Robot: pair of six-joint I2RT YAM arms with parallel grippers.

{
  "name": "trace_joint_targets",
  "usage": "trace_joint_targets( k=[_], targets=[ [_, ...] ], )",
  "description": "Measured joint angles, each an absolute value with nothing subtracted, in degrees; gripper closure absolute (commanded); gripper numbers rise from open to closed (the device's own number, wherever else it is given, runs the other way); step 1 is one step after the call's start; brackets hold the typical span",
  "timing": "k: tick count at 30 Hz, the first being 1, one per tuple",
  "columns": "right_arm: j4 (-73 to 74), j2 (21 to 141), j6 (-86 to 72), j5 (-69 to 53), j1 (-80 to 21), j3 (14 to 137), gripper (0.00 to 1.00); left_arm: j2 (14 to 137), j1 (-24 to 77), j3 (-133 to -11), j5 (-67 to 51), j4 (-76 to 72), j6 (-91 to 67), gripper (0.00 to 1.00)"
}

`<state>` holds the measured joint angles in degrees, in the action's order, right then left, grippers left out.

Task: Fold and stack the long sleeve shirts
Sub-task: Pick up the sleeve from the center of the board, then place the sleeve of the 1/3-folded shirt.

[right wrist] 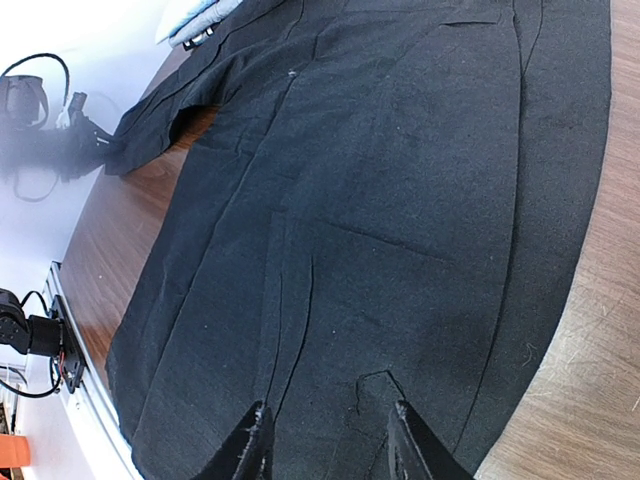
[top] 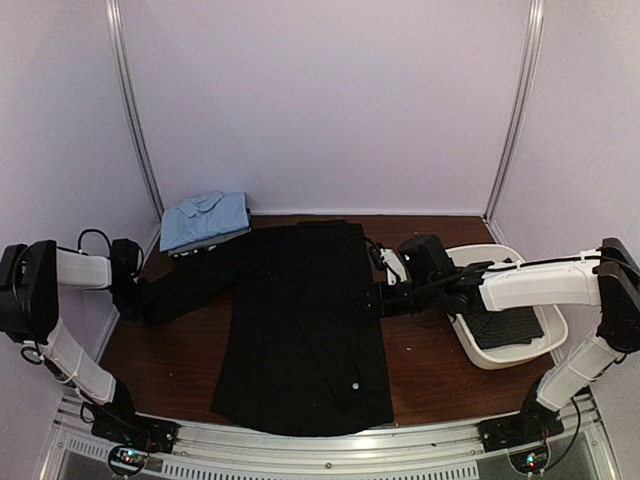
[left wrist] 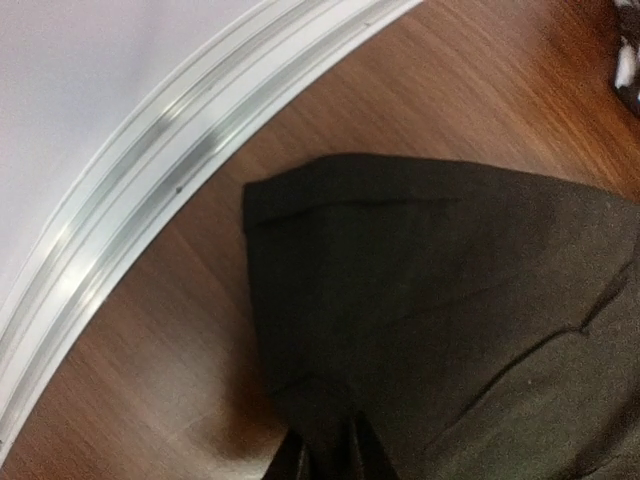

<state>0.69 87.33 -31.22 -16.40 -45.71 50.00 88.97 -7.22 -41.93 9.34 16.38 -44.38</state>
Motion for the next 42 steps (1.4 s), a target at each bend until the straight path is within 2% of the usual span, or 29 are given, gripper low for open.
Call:
trace_joint_targets(
  k=[3, 10, 16, 21, 29, 33, 35, 37, 42],
  targets=[
    [0.7, 87.3, -31.2, -16.4, -45.7, 50.0, 0.59, 87.9, -7.2, -42.5, 9.4, 16.5, -44.0, 1.0],
    [0.8, 87.3, -31.2, -16.4, -45.5, 50.2, 0.59, 77.1, -4.6, -45.1, 9.2, 16.3, -39.4, 1.0],
    [0.8, 87.3, -31.3, -16.3, -45.2, 51.2, 0.59, 71.4, 5.0, -51.6, 5.8, 14.2, -33.1, 1.0],
    [0.7, 87.3, -31.5, -16.0, -45.1, 51.5, 0.6, 74.8, 14.4, -56.9, -0.2, 13.0, -28.5, 1.0],
    [0.6, 87.0, -33.5, -13.9, -44.3, 51.3, 0.6, 91.3, 33.7, -67.6, -5.4, 12.1, -23.3, 1.0],
    [0.6, 85.7, -34.4, -12.8, -43.9, 50.1, 0.6, 100.1, 40.1, -73.2, -7.9, 12.2, -21.5, 0.84],
    [0.6, 85.1, -34.7, -12.4, -43.8, 49.4, 0.6, 104.0, 42.2, -75.8, -8.8, 12.6, -20.9, 0.71],
    [0.6, 84.7, -34.9, -11.9, -43.7, 48.8, 0.59, 107.6, 43.7, -78.1, -9.3, 13.1, -20.6, 0.63],
    [0.6, 83.9, -35.4, -11.3, -43.6, 47.6, 0.59, 109.6, 44.6, -78.5, -9.9, 15.1, -21.2, 0.55]
  ],
)
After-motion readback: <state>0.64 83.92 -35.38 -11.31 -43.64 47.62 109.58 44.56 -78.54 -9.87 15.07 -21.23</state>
